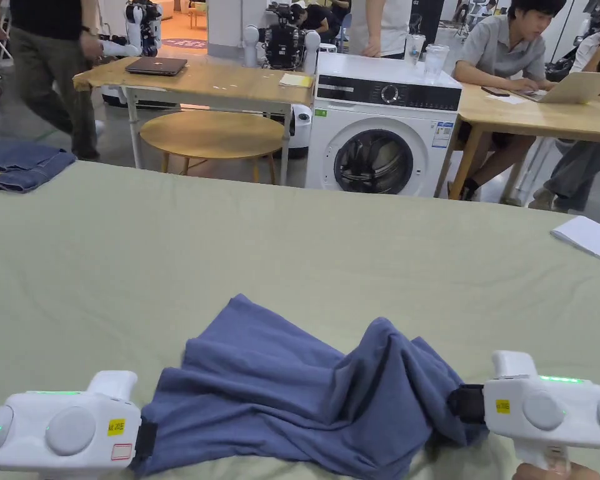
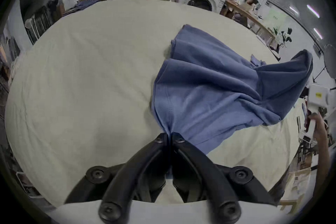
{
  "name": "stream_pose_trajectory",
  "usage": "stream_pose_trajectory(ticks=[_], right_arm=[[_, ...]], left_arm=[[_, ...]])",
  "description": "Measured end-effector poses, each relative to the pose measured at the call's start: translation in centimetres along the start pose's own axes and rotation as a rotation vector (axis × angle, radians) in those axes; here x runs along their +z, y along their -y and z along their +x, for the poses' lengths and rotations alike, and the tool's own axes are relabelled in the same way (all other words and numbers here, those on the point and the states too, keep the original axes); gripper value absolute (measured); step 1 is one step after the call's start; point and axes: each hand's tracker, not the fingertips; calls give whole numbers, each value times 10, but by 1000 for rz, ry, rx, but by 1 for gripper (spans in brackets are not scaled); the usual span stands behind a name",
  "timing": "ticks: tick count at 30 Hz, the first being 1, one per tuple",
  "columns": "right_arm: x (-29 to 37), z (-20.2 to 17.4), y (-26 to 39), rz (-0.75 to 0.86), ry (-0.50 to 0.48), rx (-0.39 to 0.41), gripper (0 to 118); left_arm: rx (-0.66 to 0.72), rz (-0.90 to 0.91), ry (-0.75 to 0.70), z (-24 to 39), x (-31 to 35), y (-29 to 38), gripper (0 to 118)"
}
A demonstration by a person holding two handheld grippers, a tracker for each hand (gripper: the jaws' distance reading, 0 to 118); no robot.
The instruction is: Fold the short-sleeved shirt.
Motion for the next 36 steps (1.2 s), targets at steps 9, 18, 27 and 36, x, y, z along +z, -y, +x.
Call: stream_pose_trajectory(ticks=[9, 18, 27, 36], right_arm=[[-19, -8, 18, -18, -6, -8, 5], [49, -17, 14, 208, -34, 4, 4], [148, -31, -23, 445, -36, 83, 4], [219, -39, -100, 598, 41, 47, 4]], left_arm=[[-6, -2, -4, 6, -1, 2, 0], [-88, 97, -1, 13, 27, -11, 0], [-110, 311, 37, 14, 102, -74, 0], [-86, 509, -19, -11, 193, -164, 0]])
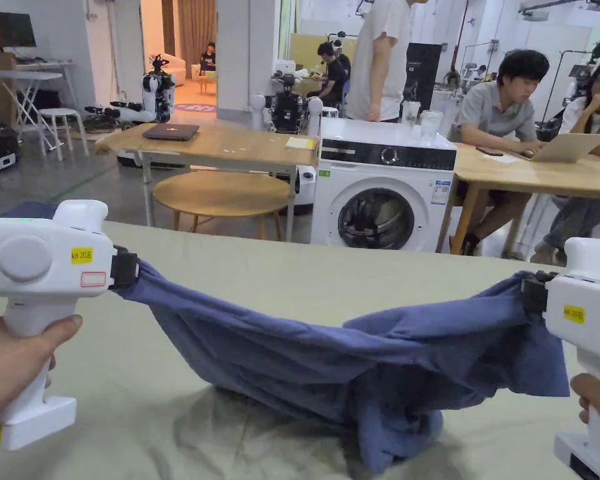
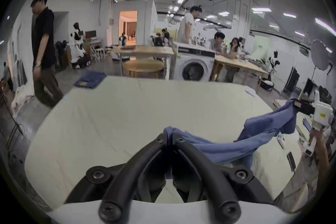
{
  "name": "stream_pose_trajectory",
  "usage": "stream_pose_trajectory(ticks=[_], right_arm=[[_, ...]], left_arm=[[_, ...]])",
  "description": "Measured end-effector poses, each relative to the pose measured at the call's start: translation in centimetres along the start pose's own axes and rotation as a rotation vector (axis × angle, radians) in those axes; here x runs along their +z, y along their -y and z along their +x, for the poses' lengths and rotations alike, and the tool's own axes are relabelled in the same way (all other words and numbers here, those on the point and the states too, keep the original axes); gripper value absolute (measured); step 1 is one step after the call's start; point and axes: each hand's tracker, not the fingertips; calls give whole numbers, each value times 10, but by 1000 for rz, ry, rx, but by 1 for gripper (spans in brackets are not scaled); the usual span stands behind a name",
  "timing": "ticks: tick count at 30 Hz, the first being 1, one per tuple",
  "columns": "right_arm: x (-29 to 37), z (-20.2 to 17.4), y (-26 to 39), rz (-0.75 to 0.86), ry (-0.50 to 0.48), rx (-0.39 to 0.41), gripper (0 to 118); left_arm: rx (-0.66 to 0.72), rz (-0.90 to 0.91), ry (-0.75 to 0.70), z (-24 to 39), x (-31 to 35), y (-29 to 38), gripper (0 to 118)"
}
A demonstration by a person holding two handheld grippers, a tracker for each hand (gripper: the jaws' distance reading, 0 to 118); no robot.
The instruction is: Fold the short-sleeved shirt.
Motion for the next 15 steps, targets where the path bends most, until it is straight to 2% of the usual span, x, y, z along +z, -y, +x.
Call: stream_pose_trajectory(ticks=[5, 7, 15], right_arm=[[-9, 3, -45, 60, 34, -6, 4], [-12, 0, -61, 94, 49, -6, 4], [-34, -16, -124, 162, 50, 11, 4]], left_arm=[[37, 48, -34, -25, 0, -47, 0], [67, 37, -6, -34, -5, -64, 0], [39, 136, -83, -34, 1, -132, 0]])
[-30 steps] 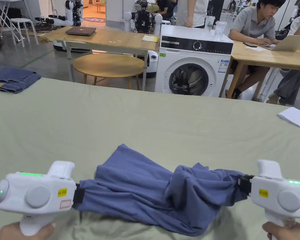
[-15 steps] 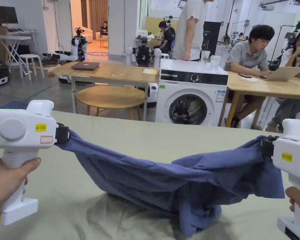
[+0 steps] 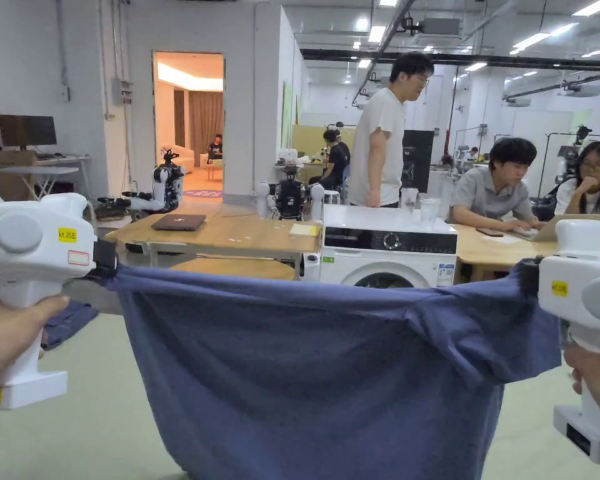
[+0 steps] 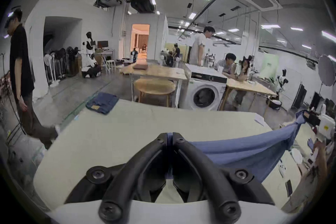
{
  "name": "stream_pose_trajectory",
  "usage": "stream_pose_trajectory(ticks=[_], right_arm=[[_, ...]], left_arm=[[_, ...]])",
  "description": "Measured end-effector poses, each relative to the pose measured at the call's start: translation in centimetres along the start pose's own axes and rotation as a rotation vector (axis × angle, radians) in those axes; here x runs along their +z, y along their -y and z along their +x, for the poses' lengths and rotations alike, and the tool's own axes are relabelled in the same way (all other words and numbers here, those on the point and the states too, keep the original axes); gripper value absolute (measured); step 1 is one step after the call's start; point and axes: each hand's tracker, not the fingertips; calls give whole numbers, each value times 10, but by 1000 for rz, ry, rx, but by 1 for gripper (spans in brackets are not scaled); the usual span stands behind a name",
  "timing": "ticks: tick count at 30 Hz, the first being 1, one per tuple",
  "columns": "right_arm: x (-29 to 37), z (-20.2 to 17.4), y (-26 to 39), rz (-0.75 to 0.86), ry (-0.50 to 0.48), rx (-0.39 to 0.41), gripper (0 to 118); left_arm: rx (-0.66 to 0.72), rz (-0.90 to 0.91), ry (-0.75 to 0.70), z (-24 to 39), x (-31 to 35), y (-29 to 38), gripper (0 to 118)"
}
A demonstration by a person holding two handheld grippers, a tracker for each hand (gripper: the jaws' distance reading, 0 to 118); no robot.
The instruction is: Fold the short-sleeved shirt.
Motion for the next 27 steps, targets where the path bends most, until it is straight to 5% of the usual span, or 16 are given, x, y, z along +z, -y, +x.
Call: stream_pose_trajectory(ticks=[14, 27], right_arm=[[-32, -22, -69, 95, 49, 30, 4], [1, -16, 77, -57, 55, 79, 4]], left_arm=[[-62, 96, -50, 8, -3, -75, 0], [-65, -43, -21, -3, -10, 77, 0]])
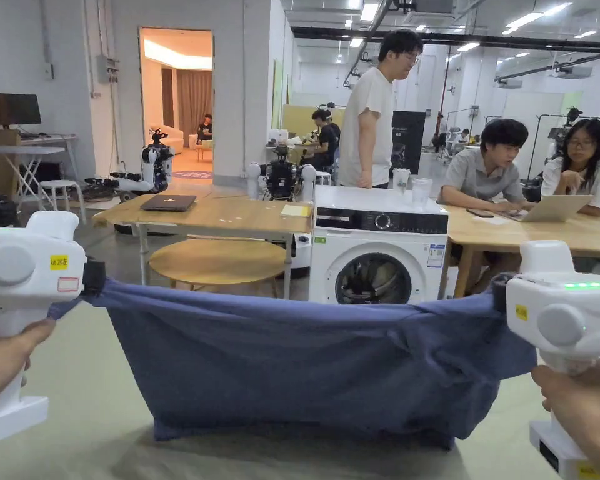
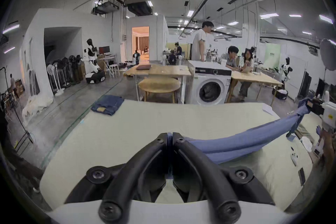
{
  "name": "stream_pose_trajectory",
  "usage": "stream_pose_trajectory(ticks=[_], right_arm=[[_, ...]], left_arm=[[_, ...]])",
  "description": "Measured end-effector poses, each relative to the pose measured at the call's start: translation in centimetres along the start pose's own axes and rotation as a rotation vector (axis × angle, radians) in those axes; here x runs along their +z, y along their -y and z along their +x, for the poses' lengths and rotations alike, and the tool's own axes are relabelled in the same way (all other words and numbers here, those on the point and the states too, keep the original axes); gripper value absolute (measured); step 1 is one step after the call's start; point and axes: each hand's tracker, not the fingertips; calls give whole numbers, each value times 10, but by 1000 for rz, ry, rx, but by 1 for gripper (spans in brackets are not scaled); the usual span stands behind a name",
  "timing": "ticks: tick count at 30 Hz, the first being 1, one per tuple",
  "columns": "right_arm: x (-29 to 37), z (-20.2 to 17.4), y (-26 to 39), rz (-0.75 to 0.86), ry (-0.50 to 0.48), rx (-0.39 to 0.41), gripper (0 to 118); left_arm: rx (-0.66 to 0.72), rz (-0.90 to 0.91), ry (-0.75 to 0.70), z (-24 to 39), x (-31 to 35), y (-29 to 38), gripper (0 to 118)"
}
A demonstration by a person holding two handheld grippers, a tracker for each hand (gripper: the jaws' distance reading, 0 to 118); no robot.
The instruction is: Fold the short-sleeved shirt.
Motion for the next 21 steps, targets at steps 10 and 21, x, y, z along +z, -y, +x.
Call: stream_pose_trajectory(ticks=[10, 21], right_arm=[[82, 1, 85, -83, 12, 76, 4], [146, 5, 152, -209, -11, 62, 4]], left_arm=[[44, -44, 35, -2, 64, 109, 0], [88, -118, 59, -11, 108, 185, 0]])
